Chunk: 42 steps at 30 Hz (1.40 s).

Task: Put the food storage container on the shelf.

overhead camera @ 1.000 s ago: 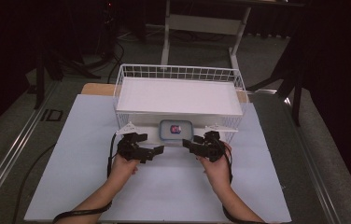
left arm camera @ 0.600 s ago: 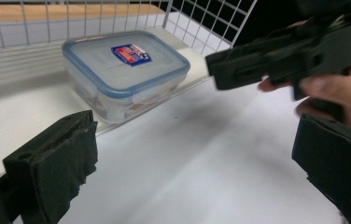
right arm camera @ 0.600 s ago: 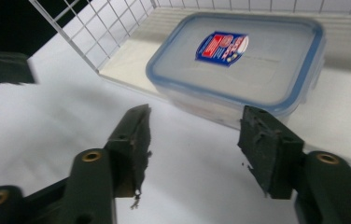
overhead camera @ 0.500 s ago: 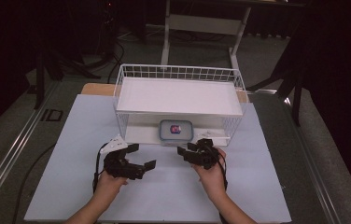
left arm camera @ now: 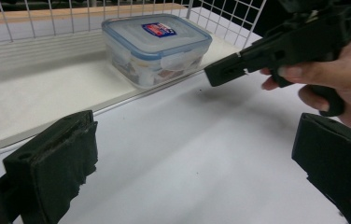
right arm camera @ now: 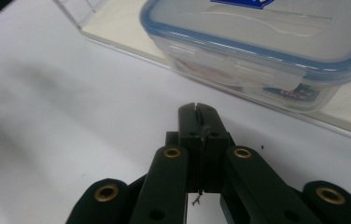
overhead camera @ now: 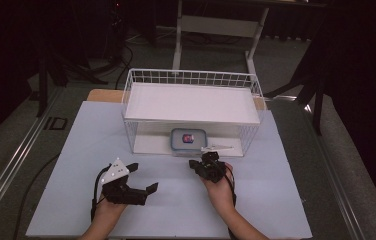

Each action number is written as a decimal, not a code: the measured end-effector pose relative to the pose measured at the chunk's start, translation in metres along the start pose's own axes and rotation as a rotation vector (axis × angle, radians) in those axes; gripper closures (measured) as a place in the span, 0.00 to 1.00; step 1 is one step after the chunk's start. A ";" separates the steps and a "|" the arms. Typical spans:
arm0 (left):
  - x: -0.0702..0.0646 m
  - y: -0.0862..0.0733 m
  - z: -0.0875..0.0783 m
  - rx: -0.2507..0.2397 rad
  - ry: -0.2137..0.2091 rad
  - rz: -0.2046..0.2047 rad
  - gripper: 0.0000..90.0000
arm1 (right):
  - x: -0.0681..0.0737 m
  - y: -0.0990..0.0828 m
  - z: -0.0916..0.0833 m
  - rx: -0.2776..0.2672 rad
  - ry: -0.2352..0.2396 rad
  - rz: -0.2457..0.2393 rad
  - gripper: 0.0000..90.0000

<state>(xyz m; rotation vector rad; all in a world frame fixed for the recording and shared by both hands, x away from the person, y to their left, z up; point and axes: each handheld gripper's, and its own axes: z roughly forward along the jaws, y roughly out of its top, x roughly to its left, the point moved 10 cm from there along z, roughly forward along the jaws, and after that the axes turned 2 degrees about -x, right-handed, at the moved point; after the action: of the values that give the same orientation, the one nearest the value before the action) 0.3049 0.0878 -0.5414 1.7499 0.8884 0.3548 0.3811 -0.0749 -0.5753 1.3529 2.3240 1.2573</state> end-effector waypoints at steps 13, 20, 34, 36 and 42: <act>-0.002 -0.001 0.002 -0.006 -0.005 0.033 0.01 | -0.011 0.014 0.021 0.007 -0.028 0.013 1.00; -0.003 0.000 0.003 -0.014 -0.009 0.035 0.01 | -0.011 0.020 0.029 -0.006 -0.029 0.004 1.00; -0.006 0.001 0.004 -0.021 -0.009 0.038 0.01 | -0.022 0.031 0.041 -0.023 -0.050 0.017 1.00; -0.006 0.000 0.004 -0.015 -0.004 0.042 0.01 | -0.022 0.033 0.042 -0.027 -0.052 0.024 1.00; -0.006 -0.001 0.004 -0.013 -0.009 0.037 0.01 | -0.020 0.040 0.049 -0.035 -0.050 0.017 1.00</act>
<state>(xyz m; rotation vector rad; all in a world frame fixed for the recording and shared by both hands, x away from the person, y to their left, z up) 0.3031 0.0806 -0.5427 1.7567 0.8460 0.3761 0.4435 -0.0531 -0.5817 1.3797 2.2512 1.2485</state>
